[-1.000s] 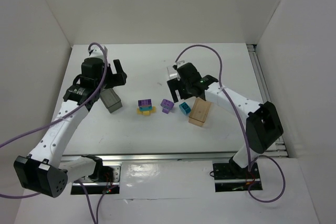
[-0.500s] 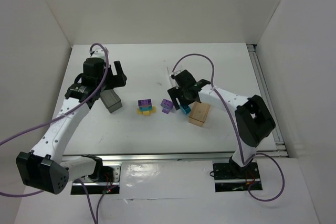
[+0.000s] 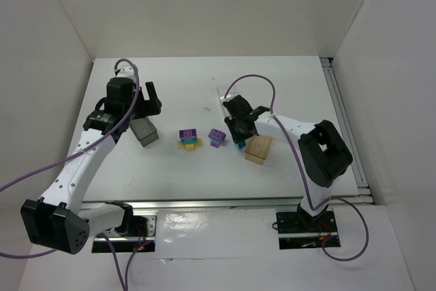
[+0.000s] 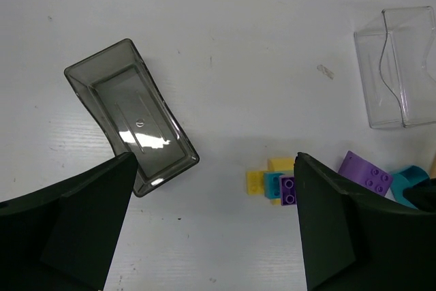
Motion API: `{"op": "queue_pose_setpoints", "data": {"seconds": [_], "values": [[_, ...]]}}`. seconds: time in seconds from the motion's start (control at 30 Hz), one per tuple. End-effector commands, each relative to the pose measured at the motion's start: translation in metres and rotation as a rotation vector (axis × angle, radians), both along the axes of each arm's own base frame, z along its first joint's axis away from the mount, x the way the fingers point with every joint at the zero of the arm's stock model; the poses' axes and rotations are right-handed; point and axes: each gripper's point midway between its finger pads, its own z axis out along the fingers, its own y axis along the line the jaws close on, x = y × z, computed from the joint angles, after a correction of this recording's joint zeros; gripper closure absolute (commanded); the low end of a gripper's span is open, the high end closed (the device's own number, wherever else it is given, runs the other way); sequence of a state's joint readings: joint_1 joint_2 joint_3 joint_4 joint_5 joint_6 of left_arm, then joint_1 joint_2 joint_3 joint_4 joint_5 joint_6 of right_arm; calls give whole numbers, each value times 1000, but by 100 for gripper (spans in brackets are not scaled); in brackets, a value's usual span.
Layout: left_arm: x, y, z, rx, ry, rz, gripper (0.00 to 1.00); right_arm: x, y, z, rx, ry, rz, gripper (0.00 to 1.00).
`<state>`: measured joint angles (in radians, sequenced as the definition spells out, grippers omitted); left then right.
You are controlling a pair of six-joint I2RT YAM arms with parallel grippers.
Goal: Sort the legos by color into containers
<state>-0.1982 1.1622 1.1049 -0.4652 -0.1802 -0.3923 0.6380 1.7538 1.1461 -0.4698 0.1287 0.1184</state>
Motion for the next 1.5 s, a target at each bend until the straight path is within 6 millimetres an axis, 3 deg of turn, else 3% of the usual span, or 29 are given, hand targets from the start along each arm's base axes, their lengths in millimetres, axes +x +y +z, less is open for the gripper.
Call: {"op": "queue_pose_setpoints", "data": {"seconds": [0.0, 0.03, 0.13, 0.23, 0.5, 0.57, 0.67, 0.7, 0.87, 0.9, 1.07, 1.1, 1.4, 1.47], "values": [[-2, 8, 12, 13, -47, 14, 0, 15, 7, 45, 61, -112, -33, 77], [-2, 9, 12, 5, -46, 12, 0, 23, 7, 69, 81, -176, -49, 77], [-1, 12, 12, -10, -45, 22, 0, 43, 3, 104, 130, -270, -114, 77], [0, 10, 9, -22, -33, 18, 0, 65, 7, 125, 172, -345, -164, 77], [-8, 12, 6, -28, -16, 37, 1, 139, 13, 108, 156, -389, -241, 70], [-11, 13, 7, -29, -17, 37, 1, 158, 18, 114, 184, -429, -254, 51], [-13, 11, 5, -33, -6, 28, 1, 167, 20, 126, 208, -450, -257, 24], [-13, 11, 5, -33, -5, 28, 1, 168, 20, 136, 221, -467, -258, 22], [-13, 12, 7, -16, -6, 18, 3, 120, 47, 138, 234, -427, -112, 29], [-13, 10, 7, -22, -5, 9, 5, 98, 58, 130, 249, -393, -17, 29], [-12, 3, 1, -27, 17, -37, 8, 53, 77, 99, 219, -285, 177, 21], [-12, 3, 1, -27, 17, -37, 8, 50, 76, 85, 199, -248, 193, 21], [-16, 4, -1, -11, 24, -47, 8, 24, 83, 43, 131, -119, 316, 21], [-16, 4, -1, -11, 24, -47, 8, 20, 82, 28, 119, -83, 321, 26]]}}
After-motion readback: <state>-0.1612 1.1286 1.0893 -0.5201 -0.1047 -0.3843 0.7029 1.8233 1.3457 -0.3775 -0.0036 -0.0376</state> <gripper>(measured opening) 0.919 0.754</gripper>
